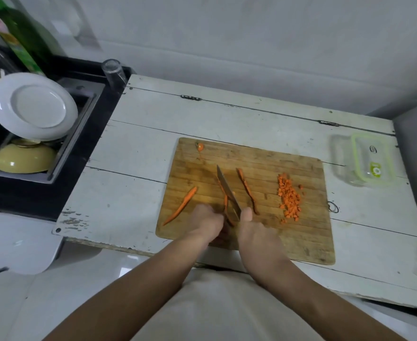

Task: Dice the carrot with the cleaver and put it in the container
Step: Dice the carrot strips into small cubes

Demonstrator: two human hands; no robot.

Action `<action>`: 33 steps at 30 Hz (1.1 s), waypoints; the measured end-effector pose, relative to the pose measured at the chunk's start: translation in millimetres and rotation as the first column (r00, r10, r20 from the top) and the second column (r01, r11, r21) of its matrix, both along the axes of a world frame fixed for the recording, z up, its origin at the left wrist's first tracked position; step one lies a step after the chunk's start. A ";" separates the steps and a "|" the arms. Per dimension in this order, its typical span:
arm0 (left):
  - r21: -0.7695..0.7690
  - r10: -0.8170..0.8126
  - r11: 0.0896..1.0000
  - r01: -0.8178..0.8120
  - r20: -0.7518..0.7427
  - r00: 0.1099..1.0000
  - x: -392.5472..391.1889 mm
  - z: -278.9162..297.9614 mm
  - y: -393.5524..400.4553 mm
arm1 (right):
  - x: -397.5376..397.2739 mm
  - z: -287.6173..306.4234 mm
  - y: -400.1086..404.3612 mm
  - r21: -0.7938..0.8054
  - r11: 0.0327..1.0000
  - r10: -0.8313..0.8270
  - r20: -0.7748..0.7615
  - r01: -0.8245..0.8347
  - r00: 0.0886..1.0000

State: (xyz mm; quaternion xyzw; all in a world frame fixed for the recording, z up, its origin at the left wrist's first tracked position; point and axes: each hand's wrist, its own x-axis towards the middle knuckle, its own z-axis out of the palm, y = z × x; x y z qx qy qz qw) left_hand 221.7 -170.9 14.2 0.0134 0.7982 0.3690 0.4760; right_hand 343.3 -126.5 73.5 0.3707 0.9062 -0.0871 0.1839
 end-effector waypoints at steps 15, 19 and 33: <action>0.007 -0.061 0.998 0.060 0.018 0.998 -4.7 -18.3 0.8 | -45.8 -12.7 40.8 -0.116 0.992 0.033 -0.092 -0.044 0.995; 0.049 -0.062 0.997 0.059 0.062 0.996 -3.2 -5.3 -1.5 | -64.0 -14.2 46.3 -0.096 0.993 0.061 -0.140 -0.074 0.988; 0.061 -0.015 0.998 0.009 0.099 0.995 8.1 18.3 -2.8 | -54.6 -18.2 81.1 -0.178 0.971 -0.205 -0.293 0.158 0.934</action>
